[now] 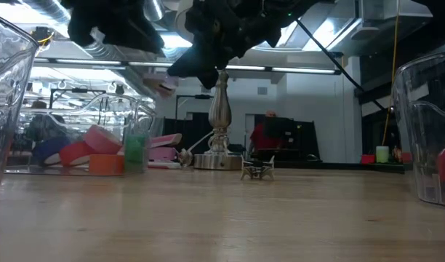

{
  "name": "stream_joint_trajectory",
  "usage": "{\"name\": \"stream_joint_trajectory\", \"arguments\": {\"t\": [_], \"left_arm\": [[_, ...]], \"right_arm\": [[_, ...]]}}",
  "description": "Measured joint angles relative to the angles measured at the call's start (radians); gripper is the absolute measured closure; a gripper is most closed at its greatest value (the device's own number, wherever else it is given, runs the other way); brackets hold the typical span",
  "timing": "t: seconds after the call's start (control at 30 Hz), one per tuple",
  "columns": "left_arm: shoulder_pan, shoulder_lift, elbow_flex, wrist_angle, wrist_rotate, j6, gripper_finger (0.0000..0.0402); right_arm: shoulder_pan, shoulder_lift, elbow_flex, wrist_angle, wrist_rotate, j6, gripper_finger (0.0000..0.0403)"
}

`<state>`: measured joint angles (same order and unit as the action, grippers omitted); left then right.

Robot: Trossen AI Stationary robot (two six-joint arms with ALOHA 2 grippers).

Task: Pick and place Stapler, Stapler remover, tape
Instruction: Put the purple staple remover into the bottom left transparent bin

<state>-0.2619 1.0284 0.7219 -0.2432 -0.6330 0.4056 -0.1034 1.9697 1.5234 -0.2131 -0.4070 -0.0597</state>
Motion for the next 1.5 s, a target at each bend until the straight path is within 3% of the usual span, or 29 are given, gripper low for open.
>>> {"name": "stream_joint_trajectory", "arguments": {"t": [0.23, 0.4, 0.83, 0.97, 1.2, 1.5], "left_arm": [[0.0, -0.107, 0.0, -0.116, 0.133, -0.084, 0.0233], [0.0, -0.108, 0.0, -0.222, 0.159, -0.146, 0.0233], [0.0, 0.004, 0.0, -0.196, 0.026, -0.046, 0.0235], [0.0, 0.022, 0.0, -0.171, 0.002, -0.026, 0.0264], [0.0, 0.018, 0.001, -0.168, 0.002, -0.028, 0.0371], [0.0, 0.018, 0.001, -0.148, 0.03, -0.09, 0.0373]], "right_arm": [[0.0, 0.0, 0.0, 0.008, 0.044, 0.001, 0.0403], [0.0, 0.0, 0.0, 0.066, 0.047, 0.003, 0.0403], [0.004, 0.0, 0.0, 0.163, 0.002, 0.051, 0.0403], [0.004, 0.0, 0.0, 0.172, 0.002, 0.056, 0.0403], [0.003, 0.001, 0.0, 0.19, 0.006, 0.06, 0.0403], [0.004, 0.001, 0.0, 0.197, 0.002, 0.054, 0.0368]]}}
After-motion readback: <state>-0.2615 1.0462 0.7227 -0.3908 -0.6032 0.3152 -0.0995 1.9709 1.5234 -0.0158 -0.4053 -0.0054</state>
